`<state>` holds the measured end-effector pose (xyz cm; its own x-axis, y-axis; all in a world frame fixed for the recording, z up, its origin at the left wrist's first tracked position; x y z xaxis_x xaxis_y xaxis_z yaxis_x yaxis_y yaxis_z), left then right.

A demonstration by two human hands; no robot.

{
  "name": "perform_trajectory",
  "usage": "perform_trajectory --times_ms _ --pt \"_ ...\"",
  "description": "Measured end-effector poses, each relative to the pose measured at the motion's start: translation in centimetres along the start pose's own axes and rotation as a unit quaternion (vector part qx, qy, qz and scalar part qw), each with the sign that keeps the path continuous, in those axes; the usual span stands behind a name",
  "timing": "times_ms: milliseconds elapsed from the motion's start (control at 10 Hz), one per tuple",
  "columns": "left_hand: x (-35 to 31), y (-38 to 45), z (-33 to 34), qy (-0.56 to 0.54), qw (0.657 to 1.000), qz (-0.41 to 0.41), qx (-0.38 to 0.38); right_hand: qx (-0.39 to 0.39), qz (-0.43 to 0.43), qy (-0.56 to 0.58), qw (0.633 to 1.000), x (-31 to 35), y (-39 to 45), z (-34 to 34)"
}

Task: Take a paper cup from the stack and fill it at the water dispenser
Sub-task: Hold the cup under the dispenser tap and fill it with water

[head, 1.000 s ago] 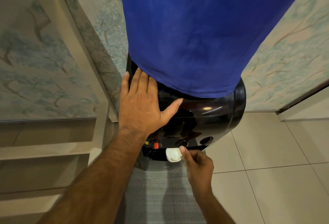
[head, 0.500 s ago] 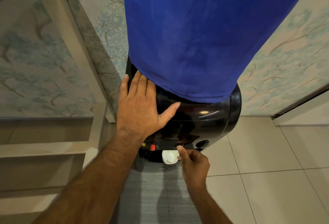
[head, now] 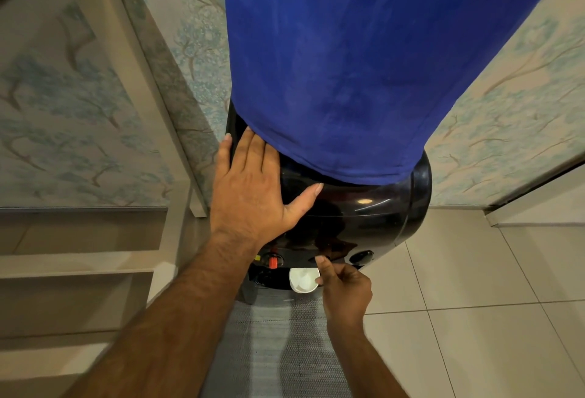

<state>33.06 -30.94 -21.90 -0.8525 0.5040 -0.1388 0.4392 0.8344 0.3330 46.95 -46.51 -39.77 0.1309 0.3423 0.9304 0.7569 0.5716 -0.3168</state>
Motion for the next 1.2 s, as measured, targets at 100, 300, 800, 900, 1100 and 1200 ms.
perform_trajectory --times_ms 100,300,800,900,1100,1200 --pt "0.02 0.01 0.06 -0.001 1.0 0.0 -0.001 -0.002 0.005 0.003 1.0 0.01 -0.05 -0.03" --pt "-0.02 0.02 0.1 -0.004 1.0 0.002 -0.004 0.001 0.003 -0.002 1.0 0.02 0.03 -0.01" --pt "-0.03 0.01 0.17 -0.003 1.0 0.001 -0.005 -0.005 0.005 -0.002 1.0 -0.07 0.05 0.05" --pt "0.0 0.03 0.15 -0.002 1.0 0.001 -0.005 -0.006 0.003 -0.005 1.0 -0.11 0.09 0.08" --pt "0.01 0.04 0.18 0.0 1.0 0.002 -0.008 -0.005 0.005 -0.005 1.0 -0.25 0.13 0.06" --pt "0.02 0.07 0.2 -0.001 1.0 0.003 -0.008 -0.003 0.002 -0.003 1.0 -0.15 0.14 0.08"
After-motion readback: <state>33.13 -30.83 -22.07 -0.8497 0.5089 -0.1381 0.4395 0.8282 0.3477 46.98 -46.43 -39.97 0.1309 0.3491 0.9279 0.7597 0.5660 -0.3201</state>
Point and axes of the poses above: each hand's wrist, its own y-axis towards the middle knuckle, its own z-axis out of the palm, x = y × z, the point moved 6 cm from there along y, towards the middle knuckle, and after that the axes turned 6 degrees about x, right-handed, at the moved point
